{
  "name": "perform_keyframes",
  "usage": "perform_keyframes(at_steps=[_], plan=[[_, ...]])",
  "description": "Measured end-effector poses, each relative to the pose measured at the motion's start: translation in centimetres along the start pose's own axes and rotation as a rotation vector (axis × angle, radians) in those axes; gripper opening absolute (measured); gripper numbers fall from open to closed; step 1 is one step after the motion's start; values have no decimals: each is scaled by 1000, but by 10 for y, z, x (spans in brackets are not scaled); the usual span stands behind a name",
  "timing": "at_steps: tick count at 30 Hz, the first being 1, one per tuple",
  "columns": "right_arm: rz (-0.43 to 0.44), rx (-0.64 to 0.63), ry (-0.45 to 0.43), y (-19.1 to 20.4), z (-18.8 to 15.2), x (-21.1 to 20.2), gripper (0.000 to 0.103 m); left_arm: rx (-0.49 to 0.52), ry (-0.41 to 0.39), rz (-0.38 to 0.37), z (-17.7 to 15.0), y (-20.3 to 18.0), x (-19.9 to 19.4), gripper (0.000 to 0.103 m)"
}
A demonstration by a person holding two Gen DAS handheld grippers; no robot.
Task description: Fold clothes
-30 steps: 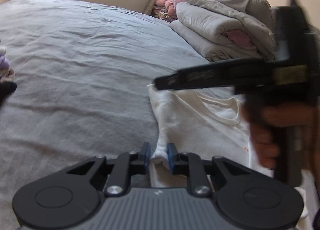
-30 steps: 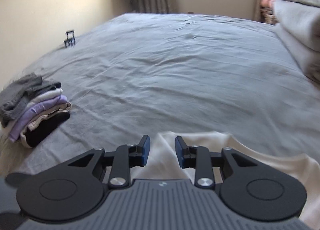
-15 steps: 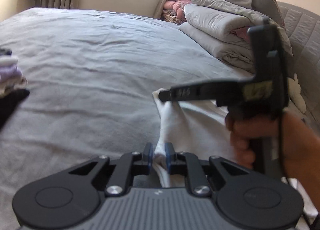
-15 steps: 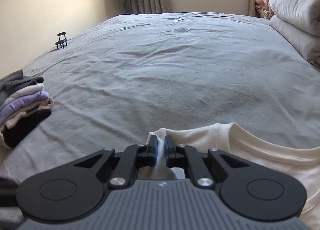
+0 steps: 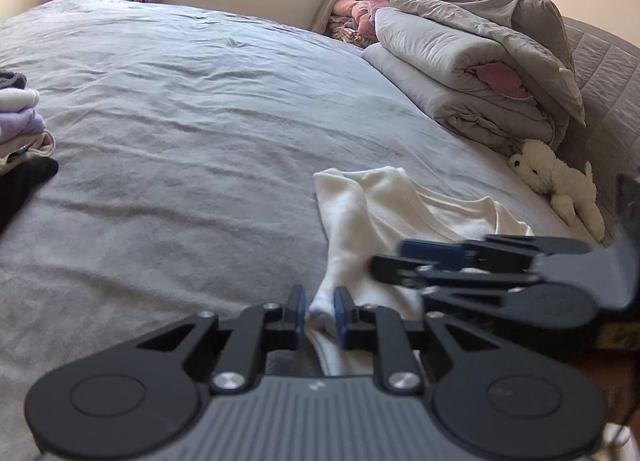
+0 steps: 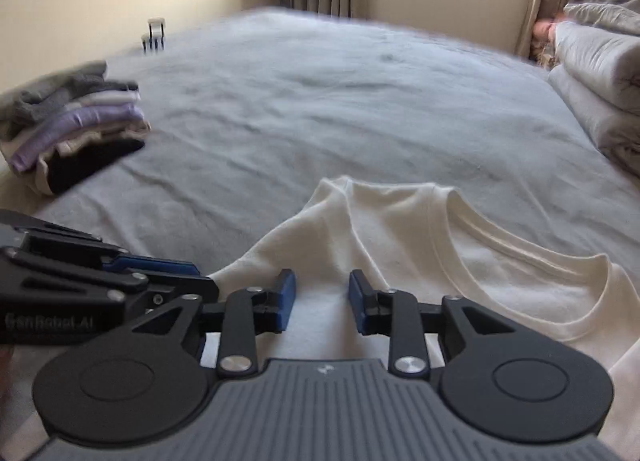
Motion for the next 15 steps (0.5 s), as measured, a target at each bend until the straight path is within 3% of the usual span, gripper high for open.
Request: perform_keyframes(at_steps=[4,9,12,15], plan=[[-24,20,-78,4,7,-40,43,-6,4,-3,0,1,0,18],[-53,34,70,2,-43,-48,44,26,-7,14,-2,-2,0,19],[-71,13,4,1,-48,-59,51,39,-17,22,-2,-3,-1,19],[-80,102,-82,-2,-39,-85,52,46,-18,28,-2,-3,-3,19]])
Point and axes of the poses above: each gripper's, at about its wrist camera, not at the fingertips, and x roughly the way its jaws point, y to its left, z to its top, the point moved 10 cm from there along x, roughly the way its jaws point, and after that the axes turned 11 degrees about z, right-handed, at the moved point
